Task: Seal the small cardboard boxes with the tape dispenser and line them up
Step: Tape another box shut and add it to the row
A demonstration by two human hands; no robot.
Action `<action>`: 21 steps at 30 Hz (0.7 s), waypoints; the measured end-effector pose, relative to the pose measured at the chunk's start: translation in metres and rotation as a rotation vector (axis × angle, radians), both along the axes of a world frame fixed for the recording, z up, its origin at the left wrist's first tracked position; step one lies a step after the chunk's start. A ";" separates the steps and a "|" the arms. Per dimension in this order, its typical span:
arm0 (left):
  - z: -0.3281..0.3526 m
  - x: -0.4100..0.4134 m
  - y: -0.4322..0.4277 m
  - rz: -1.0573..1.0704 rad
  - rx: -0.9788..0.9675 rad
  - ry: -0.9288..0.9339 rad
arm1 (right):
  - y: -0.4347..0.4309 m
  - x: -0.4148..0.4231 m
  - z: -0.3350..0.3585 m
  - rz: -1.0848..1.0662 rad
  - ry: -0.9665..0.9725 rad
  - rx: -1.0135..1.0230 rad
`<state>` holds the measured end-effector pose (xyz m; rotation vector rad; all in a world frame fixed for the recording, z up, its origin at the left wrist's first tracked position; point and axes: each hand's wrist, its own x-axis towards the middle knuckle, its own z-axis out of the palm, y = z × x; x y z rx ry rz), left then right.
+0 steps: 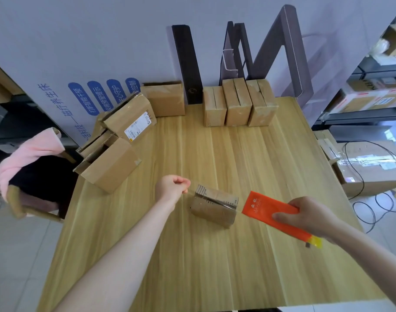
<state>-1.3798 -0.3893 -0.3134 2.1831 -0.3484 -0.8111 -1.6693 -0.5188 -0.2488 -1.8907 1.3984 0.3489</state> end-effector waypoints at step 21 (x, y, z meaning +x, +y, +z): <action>-0.067 0.001 -0.007 0.083 0.077 0.063 | -0.017 0.023 -0.071 0.138 0.179 -0.013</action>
